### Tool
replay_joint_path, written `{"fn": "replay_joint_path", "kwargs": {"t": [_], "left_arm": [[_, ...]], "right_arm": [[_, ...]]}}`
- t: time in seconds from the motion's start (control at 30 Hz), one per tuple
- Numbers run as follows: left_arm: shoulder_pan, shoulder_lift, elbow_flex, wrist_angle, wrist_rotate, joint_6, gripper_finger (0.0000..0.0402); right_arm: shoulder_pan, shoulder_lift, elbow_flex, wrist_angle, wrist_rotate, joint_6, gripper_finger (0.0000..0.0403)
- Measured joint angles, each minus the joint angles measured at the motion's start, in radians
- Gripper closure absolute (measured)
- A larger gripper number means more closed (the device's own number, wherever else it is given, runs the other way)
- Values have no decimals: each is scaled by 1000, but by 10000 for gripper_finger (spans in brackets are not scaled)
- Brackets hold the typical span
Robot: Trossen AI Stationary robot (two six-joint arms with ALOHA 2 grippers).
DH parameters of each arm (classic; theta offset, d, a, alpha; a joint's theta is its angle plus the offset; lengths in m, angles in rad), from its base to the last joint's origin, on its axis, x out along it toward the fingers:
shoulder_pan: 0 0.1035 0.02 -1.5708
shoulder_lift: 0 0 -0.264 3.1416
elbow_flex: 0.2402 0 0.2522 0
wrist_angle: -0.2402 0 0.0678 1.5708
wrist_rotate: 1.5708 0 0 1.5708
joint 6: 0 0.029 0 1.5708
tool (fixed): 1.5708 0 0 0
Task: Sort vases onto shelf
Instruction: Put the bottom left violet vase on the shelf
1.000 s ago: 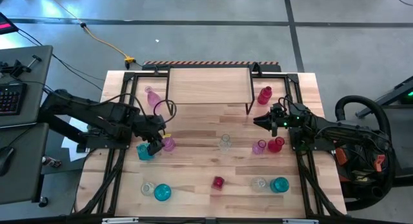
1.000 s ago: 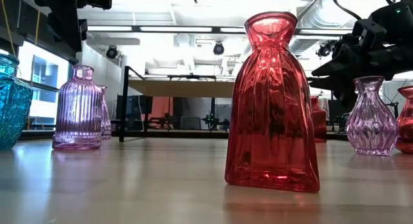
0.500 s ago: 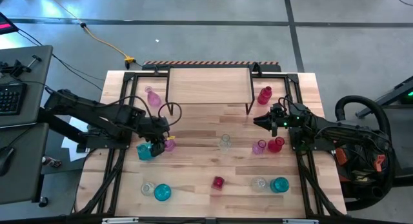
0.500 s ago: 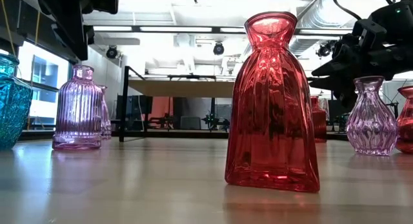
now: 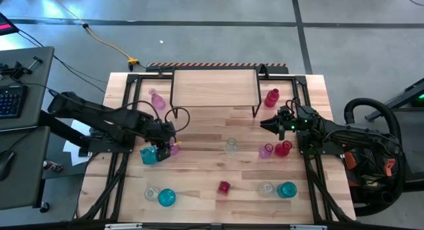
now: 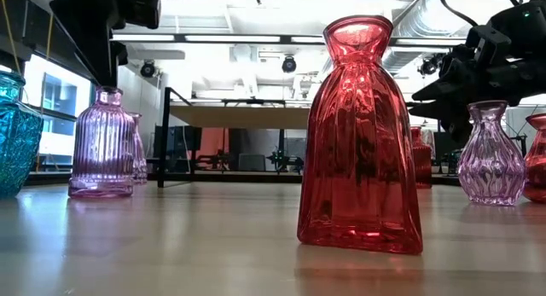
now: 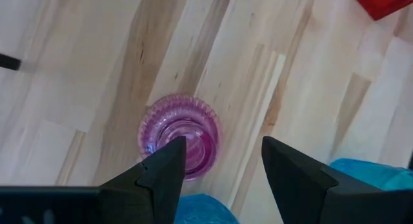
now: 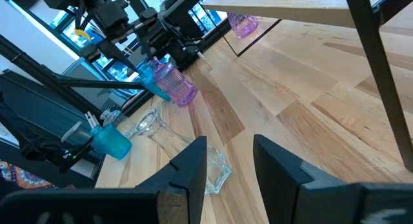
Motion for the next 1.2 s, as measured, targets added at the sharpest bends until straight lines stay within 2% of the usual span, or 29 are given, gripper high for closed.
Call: {"fn": "replay_joint_path", "kwargs": {"t": [0.37, 0.93, 1.07, 1.2], "left_arm": [[2, 50, 5, 1, -65, 22, 213], [1, 57, 2, -9, -137, 26, 365], [1, 57, 2, -10, -145, 26, 385], [1, 57, 2, -10, -150, 25, 387]], "right_arm": [[0, 0, 0, -1, 0, 0, 295], [0, 0, 0, -2, 0, 0, 295], [0, 0, 0, -2, 0, 0, 295], [0, 0, 0, -2, 0, 0, 295]]}}
